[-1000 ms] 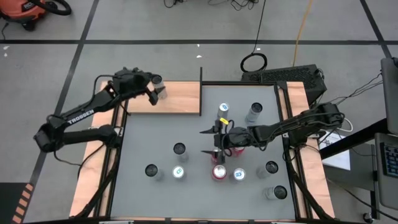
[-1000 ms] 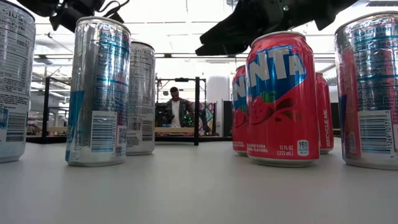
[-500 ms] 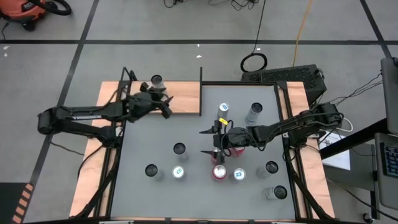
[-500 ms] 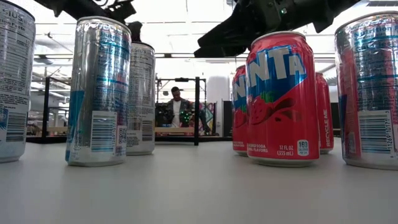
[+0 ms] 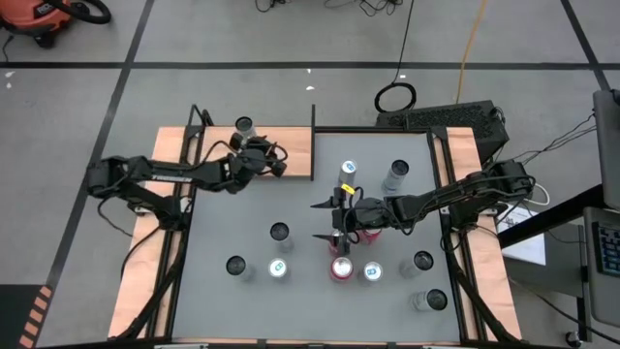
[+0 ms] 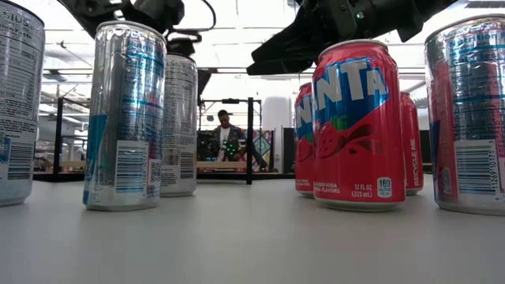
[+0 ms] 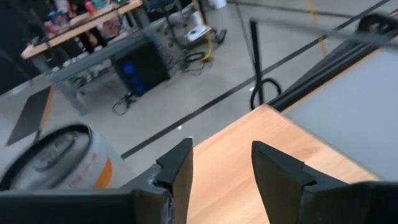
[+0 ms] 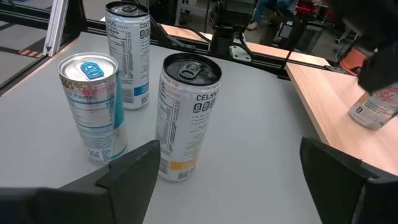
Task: Place canned beverage on shelf
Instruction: Put the top left white-yellow soda can on the shelf
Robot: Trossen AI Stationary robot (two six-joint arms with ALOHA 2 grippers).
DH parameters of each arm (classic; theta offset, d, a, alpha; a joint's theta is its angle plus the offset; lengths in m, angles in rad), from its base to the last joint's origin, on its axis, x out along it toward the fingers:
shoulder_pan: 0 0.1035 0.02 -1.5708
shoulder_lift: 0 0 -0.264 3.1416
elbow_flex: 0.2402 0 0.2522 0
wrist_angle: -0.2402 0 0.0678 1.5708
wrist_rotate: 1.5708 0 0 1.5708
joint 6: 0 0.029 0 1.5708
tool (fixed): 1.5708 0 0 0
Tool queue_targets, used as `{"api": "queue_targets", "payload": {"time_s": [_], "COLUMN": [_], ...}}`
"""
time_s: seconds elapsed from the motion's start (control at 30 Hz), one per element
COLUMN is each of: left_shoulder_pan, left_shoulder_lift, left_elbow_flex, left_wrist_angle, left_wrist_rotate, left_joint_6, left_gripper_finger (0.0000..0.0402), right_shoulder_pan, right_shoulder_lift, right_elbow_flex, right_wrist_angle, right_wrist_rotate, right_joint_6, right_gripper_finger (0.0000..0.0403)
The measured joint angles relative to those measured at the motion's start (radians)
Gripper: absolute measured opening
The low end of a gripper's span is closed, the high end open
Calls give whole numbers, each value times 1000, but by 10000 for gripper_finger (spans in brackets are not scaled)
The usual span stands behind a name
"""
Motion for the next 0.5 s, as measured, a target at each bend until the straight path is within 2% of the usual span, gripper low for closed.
{"api": "queue_targets", "payload": {"time_s": [0.17, 0.5], "left_shoulder_pan": [35, 85], "left_shoulder_lift": [60, 109], "left_elbow_flex": [0, 0], "left_wrist_angle": [-6, -6], "left_wrist_rotate": [-1, -2], "left_joint_6": [-61, -66], "left_gripper_finger": [142, 136], "right_shoulder_pan": [0, -2], "right_shoulder_lift": [0, 0], "right_elbow_flex": [0, 0], "right_wrist_angle": [0, 1], "right_wrist_rotate": [0, 0], "right_joint_6": [0, 1], "right_gripper_finger": [320, 320]}}
